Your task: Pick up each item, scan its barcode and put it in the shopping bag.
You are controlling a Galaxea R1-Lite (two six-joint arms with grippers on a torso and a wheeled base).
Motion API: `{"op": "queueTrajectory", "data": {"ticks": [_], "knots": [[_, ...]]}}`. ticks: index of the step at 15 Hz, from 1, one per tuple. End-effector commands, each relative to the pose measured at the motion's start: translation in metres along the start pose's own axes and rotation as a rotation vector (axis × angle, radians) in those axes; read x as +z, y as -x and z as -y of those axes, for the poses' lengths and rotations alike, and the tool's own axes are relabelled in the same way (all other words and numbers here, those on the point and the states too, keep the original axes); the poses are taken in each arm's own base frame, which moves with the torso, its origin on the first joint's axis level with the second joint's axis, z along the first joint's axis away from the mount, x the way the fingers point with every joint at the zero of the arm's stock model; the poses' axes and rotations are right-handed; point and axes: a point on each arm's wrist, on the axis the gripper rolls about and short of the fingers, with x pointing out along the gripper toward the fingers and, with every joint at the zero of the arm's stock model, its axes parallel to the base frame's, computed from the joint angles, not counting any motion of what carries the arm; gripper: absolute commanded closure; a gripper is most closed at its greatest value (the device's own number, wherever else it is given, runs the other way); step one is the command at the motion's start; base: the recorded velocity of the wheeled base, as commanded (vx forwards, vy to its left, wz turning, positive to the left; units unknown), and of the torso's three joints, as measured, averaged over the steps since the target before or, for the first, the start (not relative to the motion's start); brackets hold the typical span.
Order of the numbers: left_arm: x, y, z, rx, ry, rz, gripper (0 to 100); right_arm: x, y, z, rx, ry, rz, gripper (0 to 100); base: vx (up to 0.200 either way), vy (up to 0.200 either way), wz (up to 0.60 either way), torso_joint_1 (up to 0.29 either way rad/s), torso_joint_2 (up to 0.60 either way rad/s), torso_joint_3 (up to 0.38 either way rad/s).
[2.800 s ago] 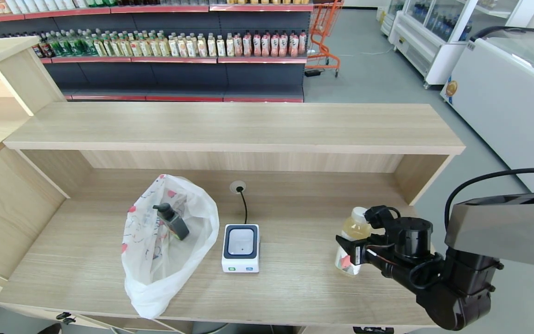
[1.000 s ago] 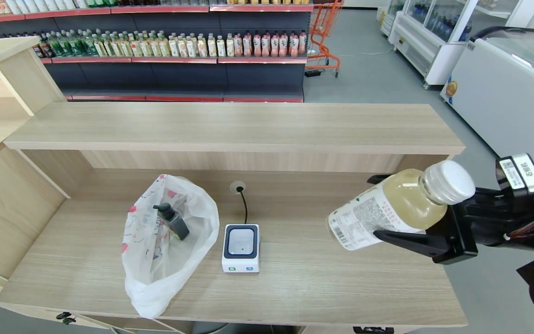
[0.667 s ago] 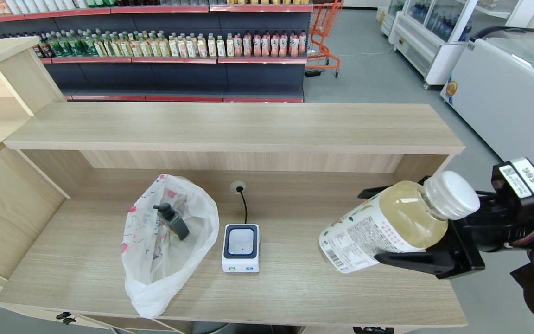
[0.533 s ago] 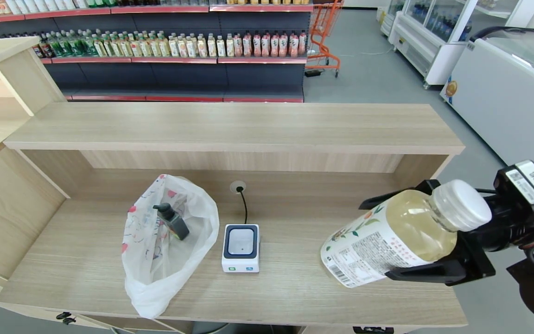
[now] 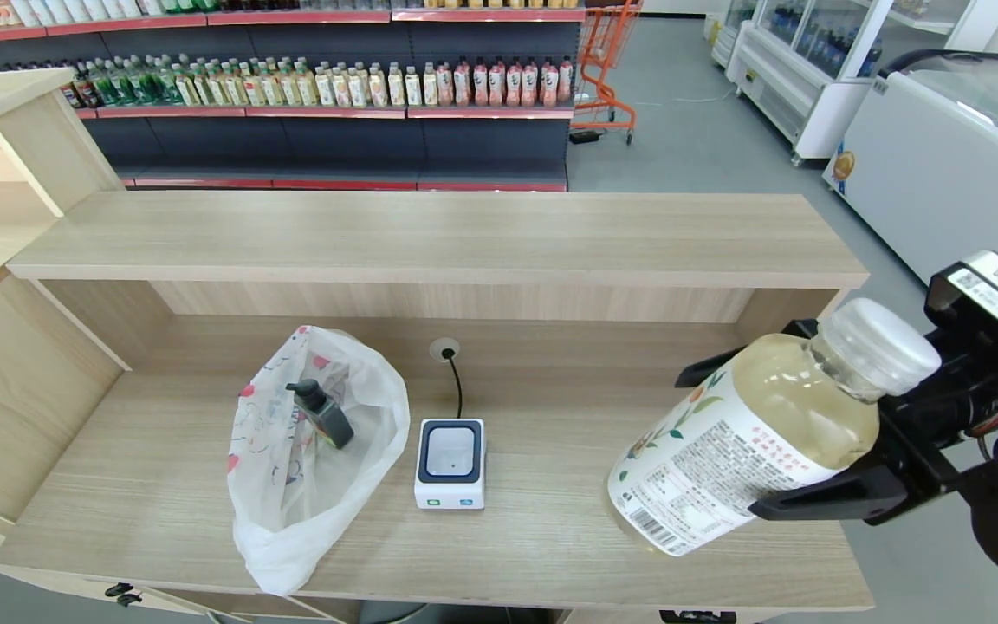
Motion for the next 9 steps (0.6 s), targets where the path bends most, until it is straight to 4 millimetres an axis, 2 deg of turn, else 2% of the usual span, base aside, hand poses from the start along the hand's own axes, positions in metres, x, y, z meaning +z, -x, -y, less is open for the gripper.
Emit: {"op": "queueTrajectory", "data": {"ticks": [1,9], "knots": [[0.000,0.000,0.000,0.000,0.000,0.000,0,0.010,0.000,-0.008,0.000,-0.040,0.003,100,0.000,0.000,0.00,0.000,0.00,0.000],[0.000,0.000,0.000,0.000,0.000,0.000,0,-0.005,0.000,-0.011,-0.005,-0.184,-0.009,100,0.000,0.000,0.00,0.000,0.00,0.000]]}}
